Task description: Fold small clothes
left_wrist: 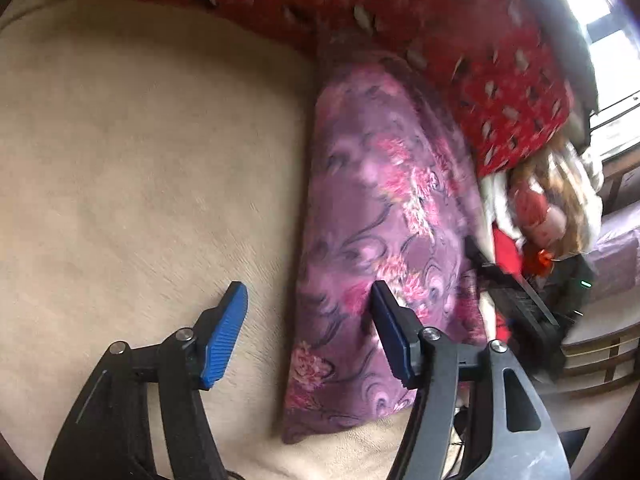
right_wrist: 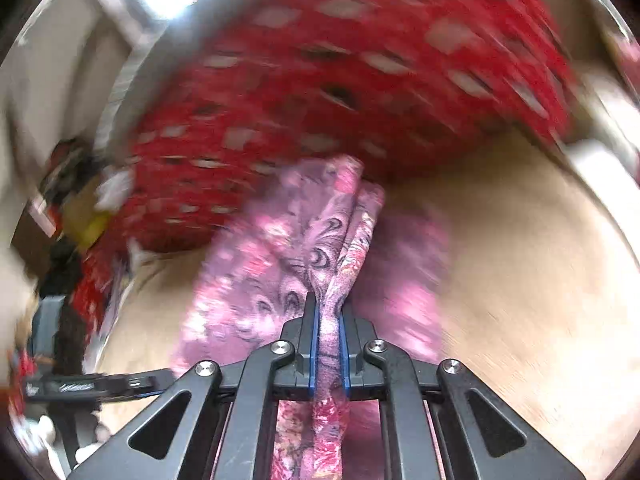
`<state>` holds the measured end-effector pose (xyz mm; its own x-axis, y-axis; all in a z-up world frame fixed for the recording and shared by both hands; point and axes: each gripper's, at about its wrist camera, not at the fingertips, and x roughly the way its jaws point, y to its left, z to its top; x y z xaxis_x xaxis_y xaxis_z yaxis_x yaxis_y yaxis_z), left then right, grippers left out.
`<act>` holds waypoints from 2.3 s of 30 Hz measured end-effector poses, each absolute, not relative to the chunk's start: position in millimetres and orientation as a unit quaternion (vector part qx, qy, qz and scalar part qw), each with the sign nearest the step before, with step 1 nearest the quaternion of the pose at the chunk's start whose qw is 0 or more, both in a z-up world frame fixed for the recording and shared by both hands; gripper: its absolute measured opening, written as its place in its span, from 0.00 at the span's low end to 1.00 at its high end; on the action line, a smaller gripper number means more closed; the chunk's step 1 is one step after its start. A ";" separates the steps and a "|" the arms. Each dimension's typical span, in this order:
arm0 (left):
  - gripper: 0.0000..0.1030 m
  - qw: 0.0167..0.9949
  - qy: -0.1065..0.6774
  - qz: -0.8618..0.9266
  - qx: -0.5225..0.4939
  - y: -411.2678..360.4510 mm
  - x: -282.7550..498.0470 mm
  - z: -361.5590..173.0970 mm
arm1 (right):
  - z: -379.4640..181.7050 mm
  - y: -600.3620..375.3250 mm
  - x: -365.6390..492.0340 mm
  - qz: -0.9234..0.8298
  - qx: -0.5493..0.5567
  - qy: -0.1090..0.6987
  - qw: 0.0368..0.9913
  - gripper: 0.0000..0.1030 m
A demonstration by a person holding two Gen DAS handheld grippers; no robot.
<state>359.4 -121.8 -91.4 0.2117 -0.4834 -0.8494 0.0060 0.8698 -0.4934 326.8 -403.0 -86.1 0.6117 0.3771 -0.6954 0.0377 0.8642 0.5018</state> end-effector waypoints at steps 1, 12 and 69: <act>0.60 0.754 0.610 -0.159 -0.184 -128.8 358.9 -93.1 | -105.5 -408.6 328.2 0.090 0.251 0.461 0.847 0.08; 0.60 0.786 0.582 -0.146 -0.147 -152.6 396.3 -68.5 | -97.3 -426.1 362.2 0.104 0.330 0.444 0.826 0.41; 0.65 0.814 0.557 -0.122 -0.106 -148.7 378.7 -70.8 | -99.1 -435.5 370.5 0.062 0.307 0.488 0.814 0.51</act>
<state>378.7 -148.7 -70.8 0.3491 -0.3165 -0.8820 0.0802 0.9479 -0.3084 370.5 -435.5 -99.1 0.5151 0.4009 -0.7576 0.1996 0.8035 0.5608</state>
